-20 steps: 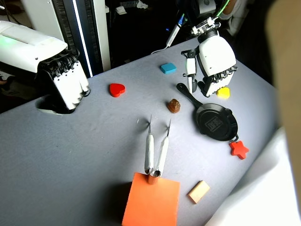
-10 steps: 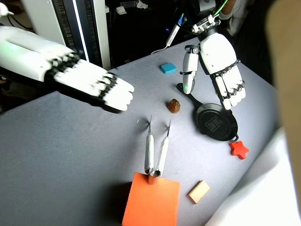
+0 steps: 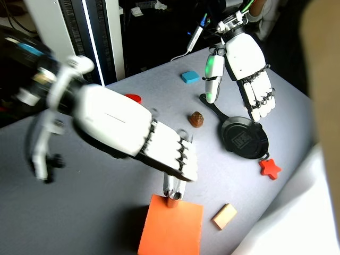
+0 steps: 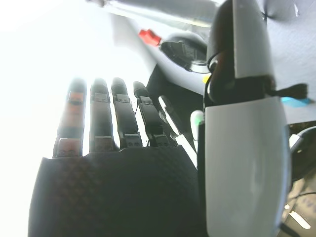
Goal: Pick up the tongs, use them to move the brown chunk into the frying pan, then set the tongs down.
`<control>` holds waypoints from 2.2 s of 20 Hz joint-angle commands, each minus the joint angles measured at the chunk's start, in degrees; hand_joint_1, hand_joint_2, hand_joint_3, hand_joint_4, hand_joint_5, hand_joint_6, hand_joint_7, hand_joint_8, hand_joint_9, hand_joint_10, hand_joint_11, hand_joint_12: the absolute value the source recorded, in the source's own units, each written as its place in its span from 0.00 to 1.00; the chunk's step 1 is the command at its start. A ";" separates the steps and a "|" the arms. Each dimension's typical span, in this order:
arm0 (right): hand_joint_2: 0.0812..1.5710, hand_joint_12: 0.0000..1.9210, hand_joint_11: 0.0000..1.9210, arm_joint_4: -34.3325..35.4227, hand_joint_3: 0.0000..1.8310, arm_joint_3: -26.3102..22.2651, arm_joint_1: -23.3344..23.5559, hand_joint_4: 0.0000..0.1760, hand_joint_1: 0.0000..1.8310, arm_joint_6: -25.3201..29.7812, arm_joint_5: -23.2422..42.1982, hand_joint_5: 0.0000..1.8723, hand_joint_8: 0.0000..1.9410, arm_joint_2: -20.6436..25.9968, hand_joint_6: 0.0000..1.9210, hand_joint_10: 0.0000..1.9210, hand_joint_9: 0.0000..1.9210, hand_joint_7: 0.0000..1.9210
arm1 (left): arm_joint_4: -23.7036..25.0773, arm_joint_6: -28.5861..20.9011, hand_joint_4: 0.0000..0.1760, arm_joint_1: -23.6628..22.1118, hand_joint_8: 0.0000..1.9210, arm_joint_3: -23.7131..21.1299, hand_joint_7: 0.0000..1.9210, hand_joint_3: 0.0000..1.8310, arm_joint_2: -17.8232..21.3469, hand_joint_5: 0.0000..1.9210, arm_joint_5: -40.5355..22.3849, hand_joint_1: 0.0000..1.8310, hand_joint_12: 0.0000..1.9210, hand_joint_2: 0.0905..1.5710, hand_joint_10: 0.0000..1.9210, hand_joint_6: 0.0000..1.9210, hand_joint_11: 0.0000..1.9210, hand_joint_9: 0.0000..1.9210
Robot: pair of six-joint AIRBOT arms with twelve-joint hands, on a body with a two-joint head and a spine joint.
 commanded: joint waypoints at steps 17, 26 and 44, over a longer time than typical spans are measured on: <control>0.55 0.00 0.00 -0.48 0.00 17.80 0.07 0.00 0.59 -3.31 -7.27 0.00 0.00 -22.52 0.00 0.00 0.00 0.00 | 1.62 -0.09 0.00 0.10 0.00 -2.75 0.00 0.00 0.74 0.00 -6.95 0.00 0.00 0.76 0.00 0.00 0.00 0.00; 0.56 0.00 0.00 -0.50 0.00 21.65 -3.15 0.00 0.58 -7.18 -6.17 0.00 0.00 -25.70 0.00 0.00 0.00 0.00 | 2.30 -1.52 0.00 0.07 0.00 -2.82 0.00 0.00 0.20 0.00 -7.36 0.00 0.01 0.76 0.00 0.00 0.01 0.00; 0.70 0.76 0.07 -0.50 0.02 21.67 -3.33 0.00 0.58 -8.30 -5.89 0.34 0.04 -25.22 0.09 0.11 0.35 0.39 | 2.33 -2.24 0.00 0.25 0.00 -3.49 0.00 0.00 0.12 0.00 -8.33 0.00 0.07 0.76 0.00 0.00 0.00 0.00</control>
